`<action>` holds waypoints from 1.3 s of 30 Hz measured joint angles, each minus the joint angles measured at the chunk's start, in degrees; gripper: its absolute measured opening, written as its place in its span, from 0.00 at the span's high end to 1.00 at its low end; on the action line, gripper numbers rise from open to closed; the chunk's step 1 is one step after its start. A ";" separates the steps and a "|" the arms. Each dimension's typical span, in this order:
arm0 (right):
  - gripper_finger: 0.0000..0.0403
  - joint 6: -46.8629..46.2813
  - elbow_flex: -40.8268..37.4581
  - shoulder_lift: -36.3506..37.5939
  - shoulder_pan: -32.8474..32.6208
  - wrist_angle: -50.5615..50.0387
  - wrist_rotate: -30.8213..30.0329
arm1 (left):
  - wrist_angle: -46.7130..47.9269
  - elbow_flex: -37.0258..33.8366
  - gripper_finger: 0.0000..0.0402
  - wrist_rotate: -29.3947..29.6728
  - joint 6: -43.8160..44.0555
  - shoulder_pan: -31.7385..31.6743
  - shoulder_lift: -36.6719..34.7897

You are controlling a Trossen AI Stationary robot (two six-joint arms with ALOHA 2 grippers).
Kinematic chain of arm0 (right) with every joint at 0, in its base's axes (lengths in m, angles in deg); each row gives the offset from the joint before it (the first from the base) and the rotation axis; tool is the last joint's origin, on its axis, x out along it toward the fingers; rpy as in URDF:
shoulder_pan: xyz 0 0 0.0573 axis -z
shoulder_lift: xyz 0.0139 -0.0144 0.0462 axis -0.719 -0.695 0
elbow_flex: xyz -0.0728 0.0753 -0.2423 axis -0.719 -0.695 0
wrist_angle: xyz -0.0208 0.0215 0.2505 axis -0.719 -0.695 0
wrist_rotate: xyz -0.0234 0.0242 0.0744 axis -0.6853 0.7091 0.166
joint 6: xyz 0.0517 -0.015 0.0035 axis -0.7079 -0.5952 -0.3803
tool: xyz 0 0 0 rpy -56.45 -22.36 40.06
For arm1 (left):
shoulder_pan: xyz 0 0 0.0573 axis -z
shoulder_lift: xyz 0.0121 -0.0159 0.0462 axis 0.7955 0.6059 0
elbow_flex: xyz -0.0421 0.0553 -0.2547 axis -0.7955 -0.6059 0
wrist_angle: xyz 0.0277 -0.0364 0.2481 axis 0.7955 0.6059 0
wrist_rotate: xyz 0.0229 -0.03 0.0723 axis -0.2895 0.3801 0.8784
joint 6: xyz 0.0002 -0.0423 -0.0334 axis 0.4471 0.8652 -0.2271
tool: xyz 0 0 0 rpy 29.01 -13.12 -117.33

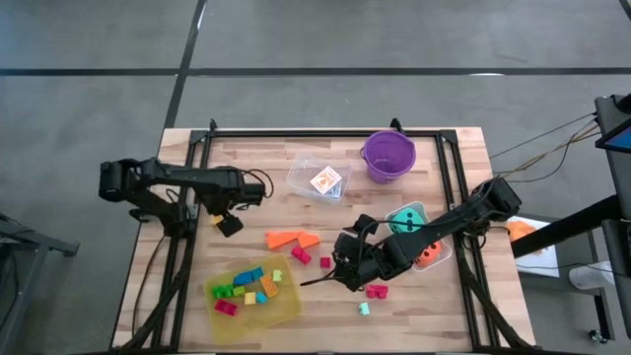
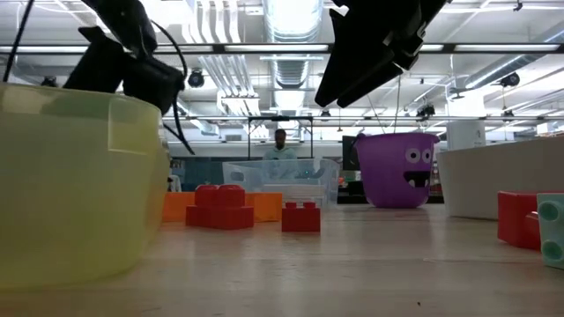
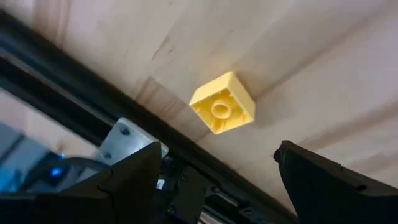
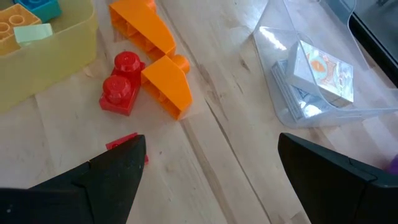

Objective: Pick & Place Toys
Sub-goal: Put the yellow game piece into the yellow bin

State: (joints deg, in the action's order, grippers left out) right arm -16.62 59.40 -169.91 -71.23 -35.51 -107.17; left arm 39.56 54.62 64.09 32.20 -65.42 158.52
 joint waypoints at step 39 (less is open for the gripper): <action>0.11 1.09 0.17 0.00 0.00 0.32 1.33 | -15.37 -7.78 0.46 -11.42 -2.46 -10.64 5.03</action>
State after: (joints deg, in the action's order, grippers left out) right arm -15.53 59.58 -169.91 -71.23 -35.20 -105.84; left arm 24.20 46.84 52.66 29.73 -76.06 163.55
